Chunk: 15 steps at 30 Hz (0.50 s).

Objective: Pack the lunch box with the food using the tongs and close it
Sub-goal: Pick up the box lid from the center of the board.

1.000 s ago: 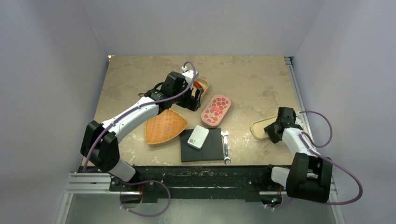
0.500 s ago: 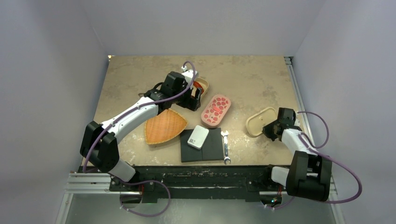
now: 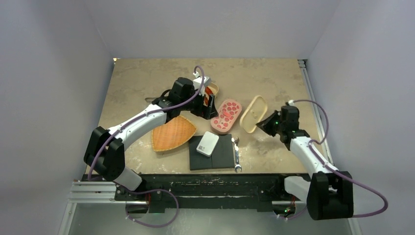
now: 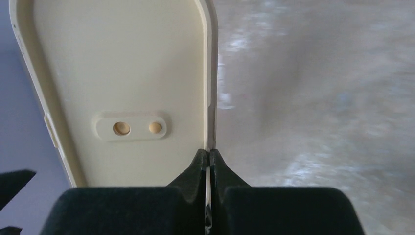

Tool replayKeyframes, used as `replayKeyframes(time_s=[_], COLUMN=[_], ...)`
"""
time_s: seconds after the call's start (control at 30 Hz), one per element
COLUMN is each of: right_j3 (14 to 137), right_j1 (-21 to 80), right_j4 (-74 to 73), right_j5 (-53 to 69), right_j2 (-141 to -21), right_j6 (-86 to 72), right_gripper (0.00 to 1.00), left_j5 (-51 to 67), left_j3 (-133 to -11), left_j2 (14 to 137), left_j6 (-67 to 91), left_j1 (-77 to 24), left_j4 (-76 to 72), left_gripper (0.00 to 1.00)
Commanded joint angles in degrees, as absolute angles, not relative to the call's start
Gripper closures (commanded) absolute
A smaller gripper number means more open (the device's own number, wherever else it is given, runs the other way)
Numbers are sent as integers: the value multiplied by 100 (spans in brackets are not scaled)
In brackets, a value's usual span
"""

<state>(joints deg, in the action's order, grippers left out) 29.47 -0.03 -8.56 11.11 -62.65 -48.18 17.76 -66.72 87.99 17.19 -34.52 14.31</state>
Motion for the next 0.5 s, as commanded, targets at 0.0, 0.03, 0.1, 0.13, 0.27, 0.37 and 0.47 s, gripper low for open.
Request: replayKeyframes(time_s=[0.0, 0.03, 0.1, 0.13, 0.27, 0.37, 0.47], right_j3=[3613, 3685, 3864, 3960, 4348, 4514, 4514], right_j1=[940, 1117, 1450, 1651, 2205, 2487, 2589], right_j4=[-142, -45, 145, 226, 369, 495, 611], right_j5=[942, 888, 783, 770, 608, 480, 462], right_j2=[-6304, -6345, -6468, -6554, -6926, -7119, -7231], right_j6=[-4775, -4818, -4897, -4924, -4948, -4948, -5016], right_gripper=[100, 100, 100, 100, 100, 100, 100], left_j5=[2938, 3102, 3407, 3542, 3989, 4069, 3827], left_j3=[-6497, -6480, -6455, -6429, -6288, -6215, -6222], left_j2=[8621, 8660, 8767, 8824, 8983, 9017, 9033], left_j6=[2120, 2184, 2302, 2371, 2691, 2804, 2712], left_j1=[-3445, -3445, -3445, -3445, -3445, -3445, -3445], left_j4=[532, 447, 292, 197, -366, -550, -400], left_gripper=[16, 16, 17, 17, 18, 21, 46])
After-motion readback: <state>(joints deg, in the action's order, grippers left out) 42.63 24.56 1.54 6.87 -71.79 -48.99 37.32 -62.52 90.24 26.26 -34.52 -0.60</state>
